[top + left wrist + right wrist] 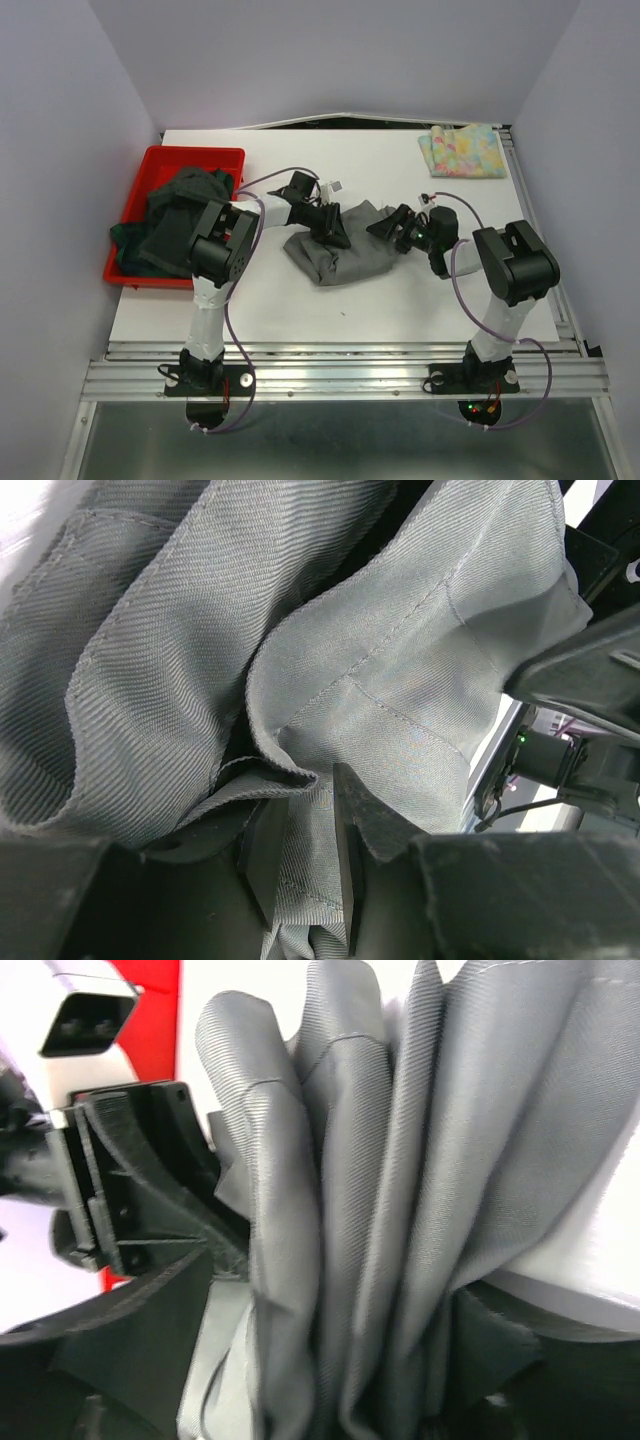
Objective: Fold and stack the skirts
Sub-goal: Neatly place the folded skirt to the corner
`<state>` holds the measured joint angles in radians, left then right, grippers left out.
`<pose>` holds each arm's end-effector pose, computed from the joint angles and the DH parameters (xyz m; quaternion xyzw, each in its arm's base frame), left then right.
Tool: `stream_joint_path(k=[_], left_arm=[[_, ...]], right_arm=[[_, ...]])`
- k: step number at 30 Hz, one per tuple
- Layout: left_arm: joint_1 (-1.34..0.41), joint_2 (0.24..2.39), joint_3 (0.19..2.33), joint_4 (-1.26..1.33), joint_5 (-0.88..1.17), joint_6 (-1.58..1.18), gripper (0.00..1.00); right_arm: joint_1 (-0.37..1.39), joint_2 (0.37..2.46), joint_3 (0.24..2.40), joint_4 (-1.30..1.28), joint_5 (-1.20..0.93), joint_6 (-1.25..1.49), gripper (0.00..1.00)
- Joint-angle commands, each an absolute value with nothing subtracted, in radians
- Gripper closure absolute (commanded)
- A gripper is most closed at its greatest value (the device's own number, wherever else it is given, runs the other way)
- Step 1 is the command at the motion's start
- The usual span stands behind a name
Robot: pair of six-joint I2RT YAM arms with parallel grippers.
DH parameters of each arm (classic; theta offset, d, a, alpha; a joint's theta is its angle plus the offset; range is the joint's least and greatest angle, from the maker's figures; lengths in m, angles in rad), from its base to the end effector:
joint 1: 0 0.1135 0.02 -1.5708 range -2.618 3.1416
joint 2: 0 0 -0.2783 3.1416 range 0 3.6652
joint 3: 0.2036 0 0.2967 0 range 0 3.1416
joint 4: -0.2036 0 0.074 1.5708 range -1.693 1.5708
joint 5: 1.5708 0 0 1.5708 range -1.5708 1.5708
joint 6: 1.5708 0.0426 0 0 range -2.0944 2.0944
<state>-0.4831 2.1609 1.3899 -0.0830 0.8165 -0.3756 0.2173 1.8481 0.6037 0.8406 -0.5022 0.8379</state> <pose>0.4220 -0.2564 0.1075 0.1852 0.8508 -0.4721 0.1380 0.3359 0.0952 0.0814 0.1165 0.8116 0.4478 0.3567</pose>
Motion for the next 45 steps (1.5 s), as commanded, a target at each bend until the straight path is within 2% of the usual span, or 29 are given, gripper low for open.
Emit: stream_joint_path(k=[1,6,7,10,11,15,19,24,27,35,45], left_arm=[[-0.492,2.252,1.368,-0.184,0.617,-0.295,0.62],[-0.492,2.255,1.414,-0.186,0.615,-0.284,0.62],[-0.492,2.252,1.422,-0.186,0.614,-0.273,0.62],[-0.492,2.241,1.462,-0.196,0.598,-0.238,0.59],[-0.491,2.238,1.483,-0.212,0.595,-0.227,0.57],[-0.479,2.136,1.491,-0.190,0.546,-0.169,0.33],[-0.448,2.008,1.476,-0.143,0.483,-0.124,0.22],[-0.373,1.902,1.505,-0.173,0.459,-0.045,0.15],[-0.339,1.876,1.523,-0.210,0.468,-0.011,0.12],[-0.295,1.795,1.470,-0.196,0.482,0.055,0.10],[-0.279,1.756,1.428,-0.166,0.497,0.048,0.10]], right_arm=[[0.232,1.911,0.578,0.546,-0.319,0.709,0.29],[0.232,1.907,0.662,0.479,-0.299,0.608,0.65],[0.232,1.910,0.687,0.463,-0.299,0.583,0.80],[0.232,1.913,0.771,0.419,-0.299,0.549,0.99],[0.232,1.911,0.807,0.407,-0.301,0.540,0.99],[0.232,1.864,0.871,0.385,-0.302,0.491,0.99],[0.232,1.832,0.946,0.361,-0.235,0.382,0.99],[0.200,1.838,1.023,0.359,-0.160,0.261,0.99],[0.169,1.851,1.072,0.359,-0.140,0.204,0.99],[0.100,1.911,1.235,0.364,-0.130,0.086,0.99],[0.012,2.065,1.544,0.368,-0.169,0.020,0.99]])
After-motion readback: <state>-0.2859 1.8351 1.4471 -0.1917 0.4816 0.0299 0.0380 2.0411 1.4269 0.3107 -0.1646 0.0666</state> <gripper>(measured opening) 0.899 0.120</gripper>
